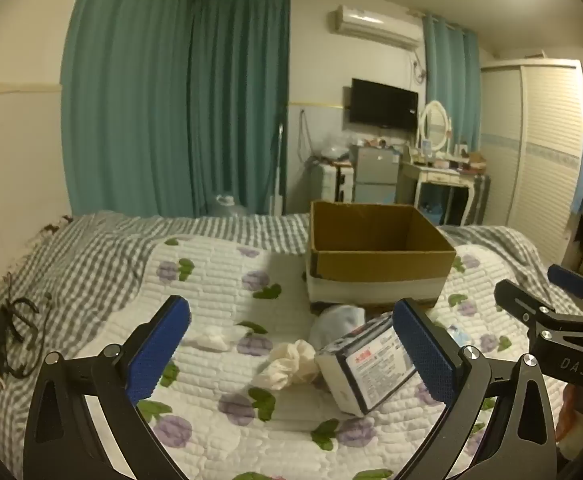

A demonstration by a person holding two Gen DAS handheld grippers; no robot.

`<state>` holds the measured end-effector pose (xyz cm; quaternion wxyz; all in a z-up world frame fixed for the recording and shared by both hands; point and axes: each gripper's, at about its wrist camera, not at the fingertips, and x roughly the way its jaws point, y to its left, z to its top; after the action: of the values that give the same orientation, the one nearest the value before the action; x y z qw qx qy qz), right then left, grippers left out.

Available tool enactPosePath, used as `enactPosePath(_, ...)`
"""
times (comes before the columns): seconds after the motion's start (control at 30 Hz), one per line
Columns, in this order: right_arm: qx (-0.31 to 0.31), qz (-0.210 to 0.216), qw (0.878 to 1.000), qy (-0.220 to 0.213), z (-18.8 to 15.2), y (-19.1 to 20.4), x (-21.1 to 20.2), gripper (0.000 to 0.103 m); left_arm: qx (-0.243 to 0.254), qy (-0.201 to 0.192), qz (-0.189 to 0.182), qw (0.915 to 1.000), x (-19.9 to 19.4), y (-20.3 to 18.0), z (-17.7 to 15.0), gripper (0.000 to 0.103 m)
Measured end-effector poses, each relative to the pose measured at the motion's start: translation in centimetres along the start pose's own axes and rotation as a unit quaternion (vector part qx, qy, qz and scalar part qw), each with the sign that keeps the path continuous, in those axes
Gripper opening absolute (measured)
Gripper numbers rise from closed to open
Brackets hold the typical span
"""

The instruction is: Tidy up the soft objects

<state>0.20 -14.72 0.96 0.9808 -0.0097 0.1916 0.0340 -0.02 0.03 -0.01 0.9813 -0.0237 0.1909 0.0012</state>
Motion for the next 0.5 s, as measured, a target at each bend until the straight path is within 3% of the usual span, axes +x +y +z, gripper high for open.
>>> enactPosePath(0.5, -0.001, 0.000, 1.000, 0.004, -0.25, 0.14, 0.32, 0.103, 0.003, 0.010, 0.005, 0.9999, -0.02, 0.17, 0.12, 0.103)
